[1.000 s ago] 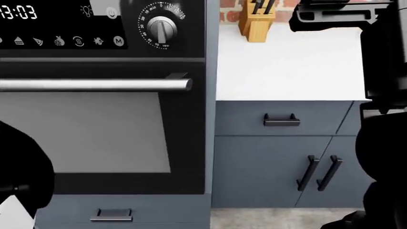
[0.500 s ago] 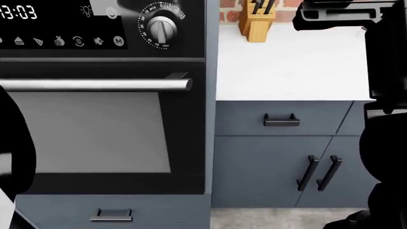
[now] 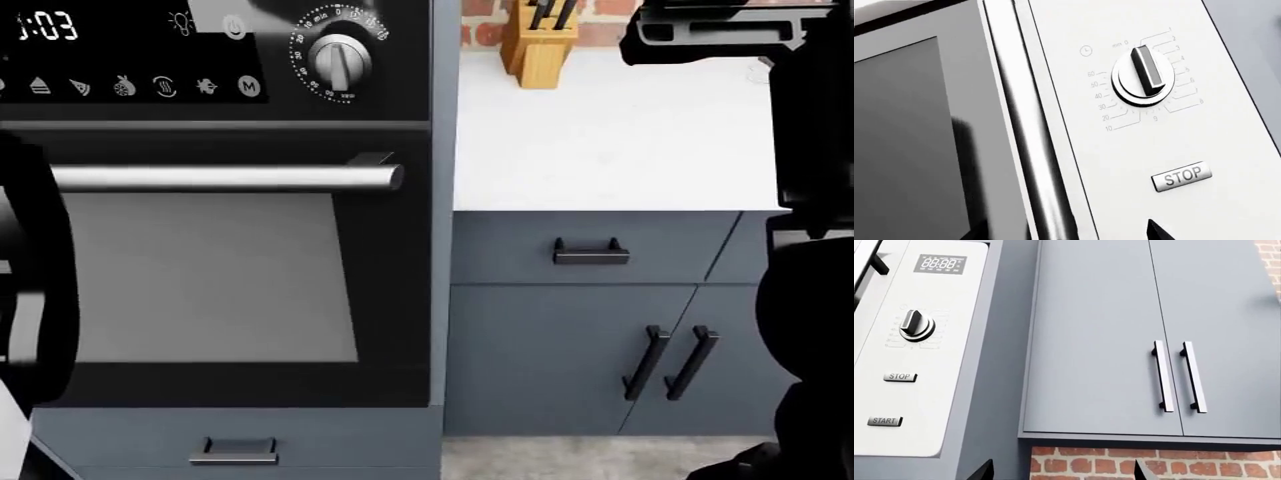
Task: Open the microwave door
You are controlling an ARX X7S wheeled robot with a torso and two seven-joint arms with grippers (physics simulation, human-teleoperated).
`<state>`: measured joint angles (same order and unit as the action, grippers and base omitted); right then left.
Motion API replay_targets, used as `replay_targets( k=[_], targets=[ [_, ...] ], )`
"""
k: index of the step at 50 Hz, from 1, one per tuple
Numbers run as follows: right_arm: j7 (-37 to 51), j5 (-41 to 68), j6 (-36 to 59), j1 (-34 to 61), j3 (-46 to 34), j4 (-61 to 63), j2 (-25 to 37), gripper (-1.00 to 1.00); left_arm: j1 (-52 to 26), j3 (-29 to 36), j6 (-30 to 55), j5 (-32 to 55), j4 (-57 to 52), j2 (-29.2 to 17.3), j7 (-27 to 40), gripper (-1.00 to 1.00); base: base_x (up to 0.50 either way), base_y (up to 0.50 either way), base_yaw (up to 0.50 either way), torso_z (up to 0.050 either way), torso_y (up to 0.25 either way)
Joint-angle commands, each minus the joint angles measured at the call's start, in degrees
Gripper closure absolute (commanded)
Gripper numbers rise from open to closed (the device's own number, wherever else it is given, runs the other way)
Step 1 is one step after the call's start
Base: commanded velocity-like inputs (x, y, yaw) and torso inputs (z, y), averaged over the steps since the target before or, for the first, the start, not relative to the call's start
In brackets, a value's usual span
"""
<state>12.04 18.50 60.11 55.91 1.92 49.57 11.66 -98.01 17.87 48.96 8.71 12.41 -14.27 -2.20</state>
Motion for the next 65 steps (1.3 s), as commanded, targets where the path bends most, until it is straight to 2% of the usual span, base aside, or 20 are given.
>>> replay_targets(
  k=[1, 37, 38, 52, 65],
  targets=[
    [0.4, 0.4, -0.4, 0.0, -0.1, -0.4, 0.4, -1.00, -0.5, 1.6, -4.3, -1.0, 6.2, 0.6, -0.2, -1.00, 0.00, 0.00, 0.00, 0.000, 0.000],
    [1.6, 1.5, -1.2, -0.5, -0.2, -0.8, 1.5, -1.00, -1.1, 4.3, -12.5, -3.0, 18.4, 1.2, 0.2, -1.00, 0.00, 0.00, 0.00, 0.000, 0.000],
    [1.7, 1.5, -1.2, -0.5, -0.3, -0.8, 1.5, -1.00, -1.0, 4.2, -12.4, -3.0, 18.3, 1.2, 0.2, 1.00, 0.00, 0.00, 0.00, 0.000, 0.000],
    [2.1, 2.2, -1.2, 0.0, -0.5, -1.1, 1.6, -1.00, -0.6, 2.3, -10.8, -1.7, 14.1, 0.6, 1.5, 1.00, 0.00, 0.00, 0.00, 0.000, 0.000],
    [2.3, 2.5, -2.5, -1.7, -0.2, -0.7, 2.0, -1.00, 2.7, -2.9, -0.1, 3.0, -3.7, -0.9, 3.3, 1.00, 0.00, 0.00, 0.00, 0.000, 0.002]
  ],
)
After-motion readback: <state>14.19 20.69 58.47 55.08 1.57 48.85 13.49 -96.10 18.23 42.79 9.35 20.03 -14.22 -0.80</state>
